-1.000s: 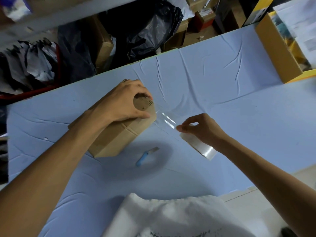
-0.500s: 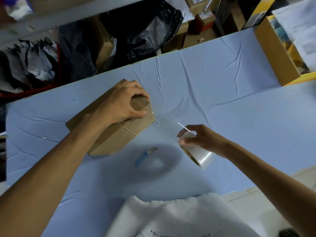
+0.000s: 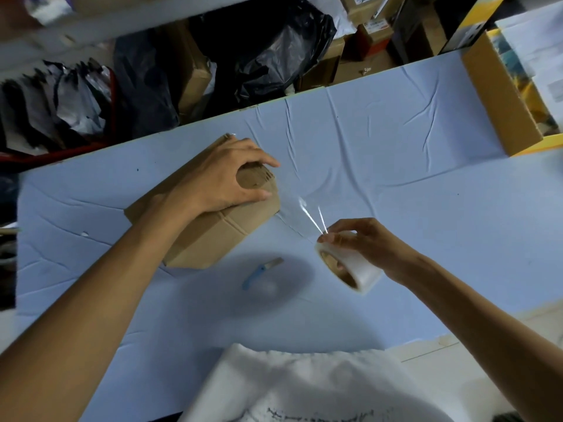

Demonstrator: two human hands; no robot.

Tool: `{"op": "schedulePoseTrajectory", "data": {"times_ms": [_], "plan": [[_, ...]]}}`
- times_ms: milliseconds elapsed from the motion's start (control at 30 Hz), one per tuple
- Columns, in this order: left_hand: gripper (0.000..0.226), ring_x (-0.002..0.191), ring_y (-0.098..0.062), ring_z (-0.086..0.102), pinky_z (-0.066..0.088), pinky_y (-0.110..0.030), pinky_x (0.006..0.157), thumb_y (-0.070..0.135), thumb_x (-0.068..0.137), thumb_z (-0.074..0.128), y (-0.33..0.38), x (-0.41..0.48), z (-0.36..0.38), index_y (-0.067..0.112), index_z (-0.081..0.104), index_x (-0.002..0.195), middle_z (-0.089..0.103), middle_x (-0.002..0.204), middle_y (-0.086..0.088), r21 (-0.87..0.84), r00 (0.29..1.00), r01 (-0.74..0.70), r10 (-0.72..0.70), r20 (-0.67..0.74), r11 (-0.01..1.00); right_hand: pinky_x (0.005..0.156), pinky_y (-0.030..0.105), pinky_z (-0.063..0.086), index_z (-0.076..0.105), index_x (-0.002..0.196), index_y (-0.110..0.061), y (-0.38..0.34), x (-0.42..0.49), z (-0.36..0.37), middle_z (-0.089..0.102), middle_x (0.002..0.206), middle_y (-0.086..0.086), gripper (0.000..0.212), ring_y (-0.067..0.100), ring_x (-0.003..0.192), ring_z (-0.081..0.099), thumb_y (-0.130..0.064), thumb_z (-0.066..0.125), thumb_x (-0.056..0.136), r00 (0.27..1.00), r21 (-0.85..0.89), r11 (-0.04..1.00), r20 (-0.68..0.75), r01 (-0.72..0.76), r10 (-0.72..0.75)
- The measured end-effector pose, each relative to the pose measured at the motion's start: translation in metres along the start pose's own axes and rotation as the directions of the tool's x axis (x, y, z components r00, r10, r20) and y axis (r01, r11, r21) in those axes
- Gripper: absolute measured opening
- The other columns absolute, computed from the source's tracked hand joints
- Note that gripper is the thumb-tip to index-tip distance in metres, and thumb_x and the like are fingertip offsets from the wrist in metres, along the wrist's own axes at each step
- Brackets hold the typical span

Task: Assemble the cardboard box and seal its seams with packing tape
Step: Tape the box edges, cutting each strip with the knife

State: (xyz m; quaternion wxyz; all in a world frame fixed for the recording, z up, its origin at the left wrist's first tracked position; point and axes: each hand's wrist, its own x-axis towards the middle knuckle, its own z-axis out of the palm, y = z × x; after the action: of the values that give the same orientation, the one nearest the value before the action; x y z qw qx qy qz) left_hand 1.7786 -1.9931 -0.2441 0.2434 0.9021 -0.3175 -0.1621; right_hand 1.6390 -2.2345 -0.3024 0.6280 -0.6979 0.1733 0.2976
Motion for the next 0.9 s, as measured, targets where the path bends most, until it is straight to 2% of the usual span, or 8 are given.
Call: {"op": "schedulePoseTrajectory", "data": {"times_ms": [133,233,367,467,633,800,833,900], "plan": [[0.040,0.137,-0.011,0.038,0.007,-0.033,0.121,0.029,0.078,0.076,0.005,-0.002,0.002,0.021,0.066,0.116,0.058,0.130,-0.001,0.041,1.000,0.015,-0.014,-0.009,0.999,0.053,0.014,0.045,0.070,0.090,-0.010,-0.004,-0.003,0.001,0.069,0.076,-0.007,0.005,0.007,0.064,0.063,-0.010,0.065,0.089,0.994,-0.024,0.997,0.086,0.066,-0.064],[0.045,0.143,-0.016,0.027,0.007,-0.035,0.121,0.022,0.077,0.078,0.010,-0.005,0.004,0.018,0.065,0.120,0.057,0.134,-0.002,0.044,1.000,0.029,-0.028,-0.012,0.999,0.056,0.015,0.046,0.070,0.091,-0.010,-0.006,-0.005,0.004,0.070,0.078,-0.008,0.006,0.006,0.067,0.063,-0.010,0.064,0.089,0.992,-0.040,0.997,0.112,0.069,-0.064],[0.059,0.146,-0.015,0.022,0.014,-0.034,0.120,0.020,0.075,0.079,0.013,-0.018,0.010,0.019,0.058,0.130,0.048,0.144,-0.002,-0.012,0.997,0.072,-0.072,-0.028,0.997,0.048,0.012,0.044,0.071,0.085,-0.008,-0.003,-0.009,0.015,0.066,0.068,-0.003,0.005,0.005,0.053,0.060,-0.008,0.066,0.088,0.995,0.022,0.997,0.069,0.070,-0.071],[0.062,0.144,-0.013,0.023,0.017,-0.030,0.119,0.022,0.075,0.079,0.018,-0.031,0.017,0.020,0.055,0.133,0.046,0.145,0.000,-0.055,0.990,0.072,-0.078,-0.121,0.996,0.046,0.011,0.043,0.071,0.084,-0.005,-0.003,-0.011,0.017,0.064,0.065,0.001,0.006,0.007,0.049,0.059,-0.010,0.068,0.086,0.998,0.049,0.997,0.034,0.053,-0.055],[0.043,0.117,-0.016,0.054,0.042,-0.029,0.103,0.015,0.078,0.074,0.026,-0.052,0.028,0.015,0.065,0.120,0.060,0.124,-0.003,-0.082,0.952,0.014,-0.038,-0.305,0.996,0.047,0.013,0.044,0.072,0.086,-0.005,-0.004,-0.015,0.016,0.067,0.068,-0.001,0.008,0.007,0.053,0.061,-0.012,0.070,0.084,0.999,0.004,0.999,0.004,0.032,-0.032],[0.027,0.086,-0.005,0.061,0.050,-0.019,0.077,0.021,0.079,0.068,0.037,-0.071,0.049,0.019,0.067,0.106,0.065,0.095,0.014,-0.159,0.903,-0.017,-0.053,-0.427,0.987,0.045,0.014,0.044,0.074,0.085,-0.006,-0.006,-0.017,0.016,0.067,0.066,0.002,0.009,0.011,0.051,0.062,-0.015,0.072,0.083,0.999,-0.023,0.999,-0.025,0.033,-0.034],[0.023,0.074,-0.001,0.061,0.049,-0.014,0.070,0.023,0.079,0.065,0.041,-0.077,0.059,0.021,0.066,0.102,0.064,0.085,0.019,-0.209,0.900,-0.008,-0.084,-0.428,0.978,0.045,0.014,0.044,0.074,0.084,-0.008,-0.007,-0.017,0.016,0.067,0.065,0.002,0.008,0.011,0.050,0.062,-0.016,0.073,0.081,0.999,-0.027,0.999,-0.036,0.031,-0.032],[0.019,0.056,0.001,0.058,0.046,-0.012,0.061,0.026,0.078,0.065,0.041,-0.087,0.085,0.026,0.066,0.096,0.063,0.076,0.023,-0.300,0.941,0.072,-0.164,-0.295,0.951,0.044,0.014,0.044,0.075,0.081,-0.010,-0.008,-0.018,0.016,0.067,0.063,0.002,0.008,0.012,0.049,0.062,-0.017,0.075,0.079,0.998,-0.034,0.999,-0.055,0.013,-0.015]]}}
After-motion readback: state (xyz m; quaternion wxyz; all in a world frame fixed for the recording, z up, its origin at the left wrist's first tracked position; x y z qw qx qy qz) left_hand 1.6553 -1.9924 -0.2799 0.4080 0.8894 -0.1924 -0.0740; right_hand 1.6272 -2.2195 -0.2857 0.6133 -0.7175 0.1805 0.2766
